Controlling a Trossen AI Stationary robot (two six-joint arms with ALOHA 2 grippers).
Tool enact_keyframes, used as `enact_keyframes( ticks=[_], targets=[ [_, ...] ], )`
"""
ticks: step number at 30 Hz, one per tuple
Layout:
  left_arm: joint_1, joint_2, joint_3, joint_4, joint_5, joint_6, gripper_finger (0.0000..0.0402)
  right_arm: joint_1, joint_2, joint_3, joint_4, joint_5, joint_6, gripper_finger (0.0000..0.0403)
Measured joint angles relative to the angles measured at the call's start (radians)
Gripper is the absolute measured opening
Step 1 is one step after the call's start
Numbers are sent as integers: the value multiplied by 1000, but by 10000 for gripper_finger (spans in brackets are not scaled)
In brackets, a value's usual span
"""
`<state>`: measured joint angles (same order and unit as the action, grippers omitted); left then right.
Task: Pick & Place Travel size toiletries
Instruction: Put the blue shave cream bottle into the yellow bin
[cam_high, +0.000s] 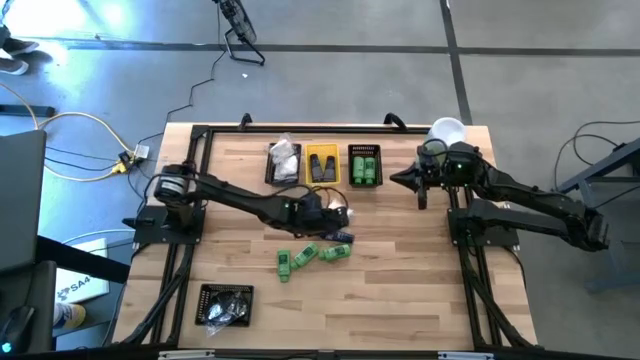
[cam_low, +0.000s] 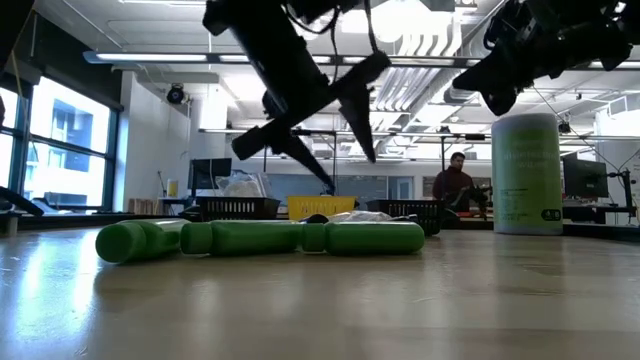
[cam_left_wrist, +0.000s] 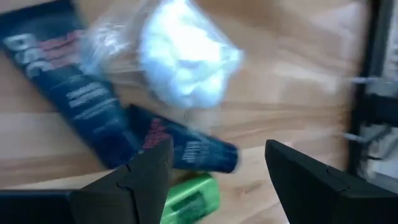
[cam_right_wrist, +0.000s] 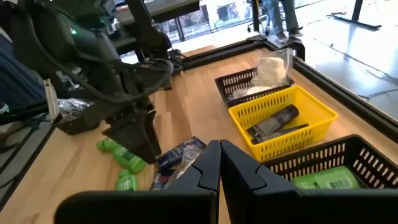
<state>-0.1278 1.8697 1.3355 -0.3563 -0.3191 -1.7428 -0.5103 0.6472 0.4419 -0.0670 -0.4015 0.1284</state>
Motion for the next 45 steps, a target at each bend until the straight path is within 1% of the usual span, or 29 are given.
enact_keyframes(
  ticks=[3, 10, 13, 25, 31, 33, 35, 38, 42, 45],
  targets=[
    [-10, 18, 16, -93, 25, -36, 248, 0, 0, 0, -7, 0, -2, 2],
    [-24, 26, 20, -206, 74, -102, 248, 0, 0, 0, -20, 1, -25, 2],
    [-28, 27, 20, -238, 75, -126, 248, 0, 0, 0, -29, 1, -28, 2],
    [-30, 44, 18, -274, 22, -211, 248, 0, 0, 0, -31, 6, -29, 2],
    [-29, 68, 18, -237, 22, -230, 248, 0, 0, 0, -34, 6, -29, 2],
    [-23, 91, 22, -197, 22, -251, 248, 0, 0, 0, -38, 6, -29, 2],
    [-21, 96, 16, -224, 26, -264, 248, 0, 0, 0, -41, 6, -29, 2],
    [-14, 124, 31, -202, 26, -280, 248, 0, 0, 0, -49, 6, -29, 2],
    [-15, 140, 64, -281, 32, -274, 248, 0, 0, 0, -58, 4, -29, 2],
    [-14, 145, 102, -410, 37, -277, 248, 0, 0, 0, -60, 2, -29, 2]
  ],
)
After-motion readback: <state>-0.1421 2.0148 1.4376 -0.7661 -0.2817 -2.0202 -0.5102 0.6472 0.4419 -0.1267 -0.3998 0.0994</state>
